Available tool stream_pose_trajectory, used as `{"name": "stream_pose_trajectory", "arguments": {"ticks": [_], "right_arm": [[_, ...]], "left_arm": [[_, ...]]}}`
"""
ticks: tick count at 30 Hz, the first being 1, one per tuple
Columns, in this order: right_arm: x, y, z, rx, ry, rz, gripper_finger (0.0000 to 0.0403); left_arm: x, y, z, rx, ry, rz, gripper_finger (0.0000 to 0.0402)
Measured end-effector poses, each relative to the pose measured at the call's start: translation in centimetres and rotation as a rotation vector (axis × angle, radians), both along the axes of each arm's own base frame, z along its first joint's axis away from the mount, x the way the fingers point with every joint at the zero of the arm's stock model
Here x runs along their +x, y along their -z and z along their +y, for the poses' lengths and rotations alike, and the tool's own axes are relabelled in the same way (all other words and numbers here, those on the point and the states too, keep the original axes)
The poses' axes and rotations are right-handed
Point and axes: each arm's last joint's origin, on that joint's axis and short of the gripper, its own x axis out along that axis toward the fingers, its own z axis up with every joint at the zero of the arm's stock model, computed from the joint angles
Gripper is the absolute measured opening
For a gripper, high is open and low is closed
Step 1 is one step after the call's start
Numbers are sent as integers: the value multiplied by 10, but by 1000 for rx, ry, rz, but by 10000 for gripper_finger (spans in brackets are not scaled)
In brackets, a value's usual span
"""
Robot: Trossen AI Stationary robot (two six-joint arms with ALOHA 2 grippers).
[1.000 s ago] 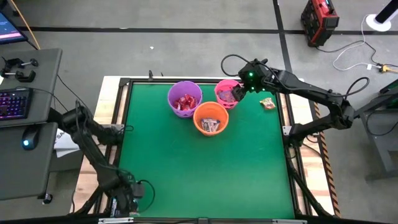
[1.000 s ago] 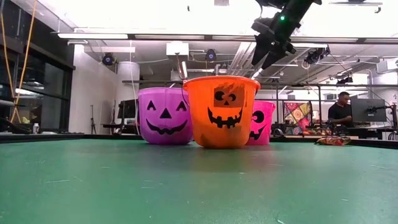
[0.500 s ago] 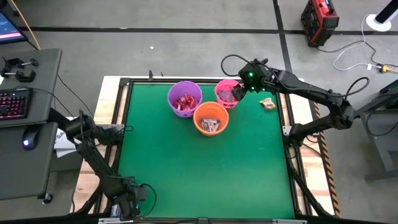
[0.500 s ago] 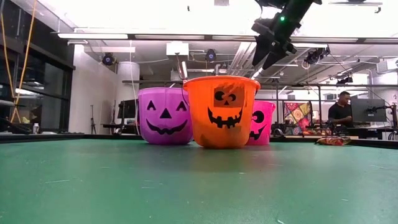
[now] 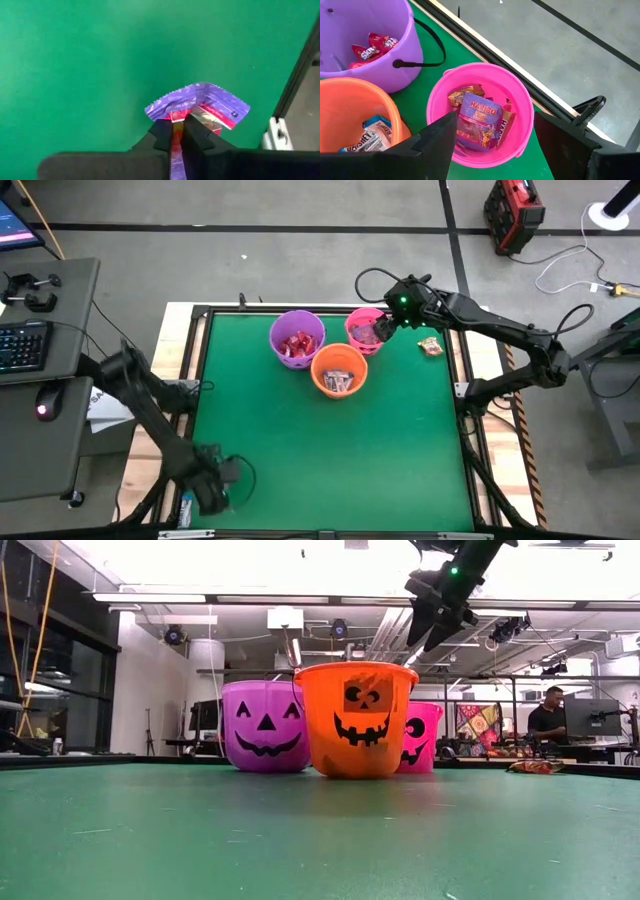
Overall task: Sort candy by brand, put in halloween buckets
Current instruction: Put the violet gummy candy into the pink bucket
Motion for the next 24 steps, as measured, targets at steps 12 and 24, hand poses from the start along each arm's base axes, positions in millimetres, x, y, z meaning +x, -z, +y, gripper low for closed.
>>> {"name": "stream_pose_trajectory", "arguments": {"ticks": [12, 24], "right_arm": [[2, -15, 8, 18, -60, -162, 259], [-18, -63, 28, -88, -50, -494, 259]], "left_arm": [[41, -100, 171, 281, -215, -510, 1], [146, -150, 294, 608, -226, -1120, 0]]}}
